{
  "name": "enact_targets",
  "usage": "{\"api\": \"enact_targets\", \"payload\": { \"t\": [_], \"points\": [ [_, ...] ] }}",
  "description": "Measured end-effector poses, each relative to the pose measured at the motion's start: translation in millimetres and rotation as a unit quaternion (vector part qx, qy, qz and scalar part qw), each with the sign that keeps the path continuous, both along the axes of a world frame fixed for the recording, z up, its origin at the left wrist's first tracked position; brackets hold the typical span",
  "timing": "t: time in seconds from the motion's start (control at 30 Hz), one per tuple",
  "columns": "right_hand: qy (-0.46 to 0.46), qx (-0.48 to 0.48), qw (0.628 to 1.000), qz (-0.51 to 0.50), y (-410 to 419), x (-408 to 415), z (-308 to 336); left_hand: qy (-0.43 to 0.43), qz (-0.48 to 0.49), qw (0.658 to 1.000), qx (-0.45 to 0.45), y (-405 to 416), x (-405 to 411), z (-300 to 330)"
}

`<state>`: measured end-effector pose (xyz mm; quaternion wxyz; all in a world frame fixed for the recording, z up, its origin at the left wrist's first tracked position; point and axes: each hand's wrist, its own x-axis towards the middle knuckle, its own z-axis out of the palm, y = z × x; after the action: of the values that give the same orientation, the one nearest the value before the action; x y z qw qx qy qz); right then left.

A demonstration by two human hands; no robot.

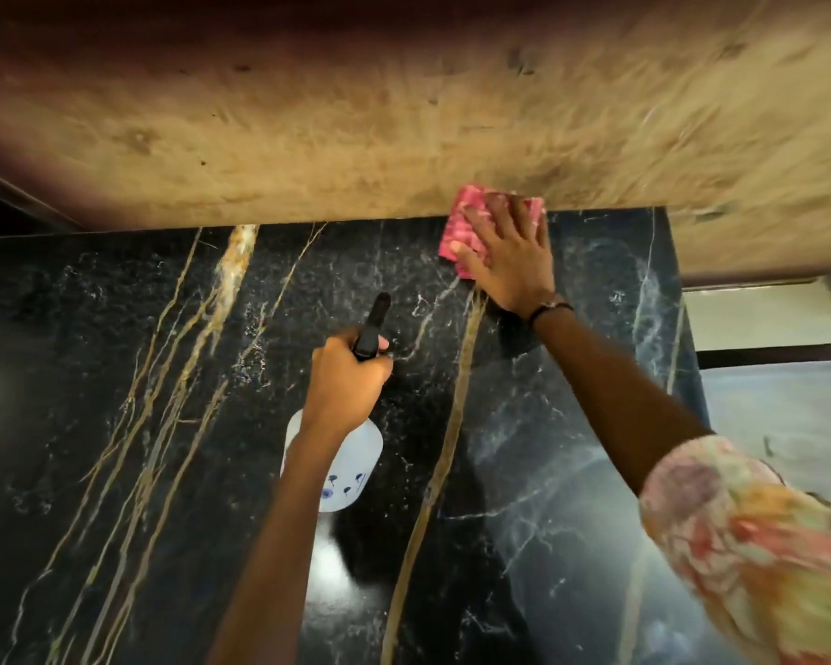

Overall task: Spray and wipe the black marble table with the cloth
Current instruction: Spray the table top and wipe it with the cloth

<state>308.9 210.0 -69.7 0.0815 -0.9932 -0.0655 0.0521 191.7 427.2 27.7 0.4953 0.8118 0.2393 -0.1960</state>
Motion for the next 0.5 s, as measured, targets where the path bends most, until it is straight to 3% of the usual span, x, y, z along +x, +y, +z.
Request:
{"api": "enact_targets", "payload": {
  "t": [0.1, 0.23, 0.37, 0.5],
  "points": [
    [-0.014, 0.004, 0.995, 0.101, 21, -23, -2, -0.001, 0.002, 1.0, 0.006, -13, -3, -2],
    [-0.038, 0.002, 0.976, 0.214, -26, -91, -1, -0.001, 0.001, 1.0, 0.009, -30, -5, -1],
    [-0.016, -0.001, 0.992, 0.129, -103, -90, 3, 0.005, -0.009, 1.0, -0.006, -43, -7, -2],
    [0.003, -0.006, 1.0, -0.009, -90, -43, 5, 0.005, -0.018, 1.0, 0.002, -52, -14, -3]
  ]
}}
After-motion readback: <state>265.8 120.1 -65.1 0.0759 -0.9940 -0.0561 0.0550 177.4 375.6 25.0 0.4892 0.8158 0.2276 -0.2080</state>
